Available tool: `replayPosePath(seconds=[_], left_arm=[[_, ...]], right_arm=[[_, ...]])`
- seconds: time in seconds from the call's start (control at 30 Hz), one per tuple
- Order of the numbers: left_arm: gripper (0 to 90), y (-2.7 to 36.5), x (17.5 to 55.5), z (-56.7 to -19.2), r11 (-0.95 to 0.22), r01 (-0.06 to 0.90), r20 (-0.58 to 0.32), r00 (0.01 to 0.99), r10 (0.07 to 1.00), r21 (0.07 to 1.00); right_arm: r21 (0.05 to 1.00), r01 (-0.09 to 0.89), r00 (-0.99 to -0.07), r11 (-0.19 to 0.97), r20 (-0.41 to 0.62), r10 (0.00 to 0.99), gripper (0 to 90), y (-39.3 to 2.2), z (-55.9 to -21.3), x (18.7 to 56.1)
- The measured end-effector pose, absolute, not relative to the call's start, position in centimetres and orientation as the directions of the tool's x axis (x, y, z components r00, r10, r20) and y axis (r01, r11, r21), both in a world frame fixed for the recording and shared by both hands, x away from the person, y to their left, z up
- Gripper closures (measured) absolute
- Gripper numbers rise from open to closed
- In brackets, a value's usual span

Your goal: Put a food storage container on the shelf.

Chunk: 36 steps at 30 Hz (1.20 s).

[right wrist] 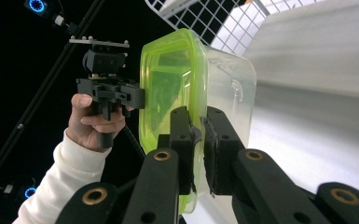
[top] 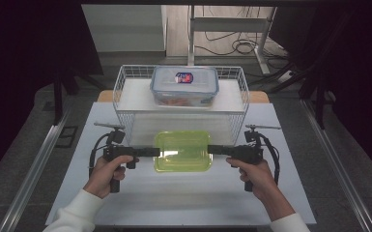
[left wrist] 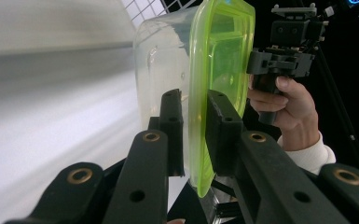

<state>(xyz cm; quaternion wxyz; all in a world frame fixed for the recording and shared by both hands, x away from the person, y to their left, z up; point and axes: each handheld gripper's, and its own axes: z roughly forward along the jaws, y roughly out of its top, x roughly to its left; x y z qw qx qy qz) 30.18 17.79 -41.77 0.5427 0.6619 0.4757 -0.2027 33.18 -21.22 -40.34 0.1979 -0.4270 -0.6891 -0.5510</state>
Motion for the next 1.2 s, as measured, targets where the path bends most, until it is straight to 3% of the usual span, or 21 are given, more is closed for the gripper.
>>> replayPosePath(seconds=[1.2], left_arm=[[78.3, 17.5, 35.8, -30.6, 0.011, 0.797, -0.722, 0.541, 0.431, 0.604]], right_arm=[[0.663, 0.748, -0.61, -0.028, 0.704, 0.364, 82.4, -21.6, -30.7, 37.8]])
